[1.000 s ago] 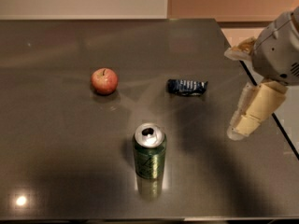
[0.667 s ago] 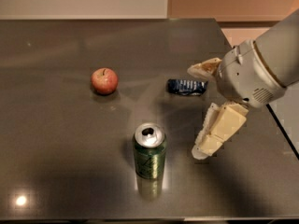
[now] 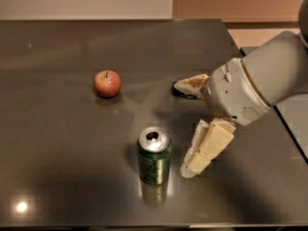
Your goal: Knock green can over
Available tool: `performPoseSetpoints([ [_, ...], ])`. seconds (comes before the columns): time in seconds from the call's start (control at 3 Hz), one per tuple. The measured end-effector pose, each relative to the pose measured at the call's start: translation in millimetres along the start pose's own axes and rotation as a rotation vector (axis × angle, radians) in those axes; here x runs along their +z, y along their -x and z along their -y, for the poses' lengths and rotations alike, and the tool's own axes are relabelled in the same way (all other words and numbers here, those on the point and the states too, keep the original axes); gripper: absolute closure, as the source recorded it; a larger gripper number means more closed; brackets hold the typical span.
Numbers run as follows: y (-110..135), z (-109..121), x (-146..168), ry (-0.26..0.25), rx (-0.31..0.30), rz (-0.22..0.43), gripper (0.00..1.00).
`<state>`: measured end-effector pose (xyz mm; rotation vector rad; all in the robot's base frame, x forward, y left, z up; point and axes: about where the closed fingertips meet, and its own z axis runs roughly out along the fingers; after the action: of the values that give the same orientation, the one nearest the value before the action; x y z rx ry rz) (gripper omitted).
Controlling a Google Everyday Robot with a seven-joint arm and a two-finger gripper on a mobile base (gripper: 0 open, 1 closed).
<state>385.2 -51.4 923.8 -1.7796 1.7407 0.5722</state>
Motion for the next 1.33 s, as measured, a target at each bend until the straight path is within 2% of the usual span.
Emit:
performPoseSetpoints([
  [0.33, 8.6, -13.0, 24.6, 0.058, -0.012, 0.072, 0.00],
  [0.67, 15.0, -21.8, 39.0, 0.095, -0.020, 0.118, 0.00],
  [1.0, 18.5, -26.9, 47.3, 0.109, -0.028, 0.148, 0.00],
  [1.33, 18.8, -29.1, 52.0, 0.111, -0.027, 0.164, 0.16],
])
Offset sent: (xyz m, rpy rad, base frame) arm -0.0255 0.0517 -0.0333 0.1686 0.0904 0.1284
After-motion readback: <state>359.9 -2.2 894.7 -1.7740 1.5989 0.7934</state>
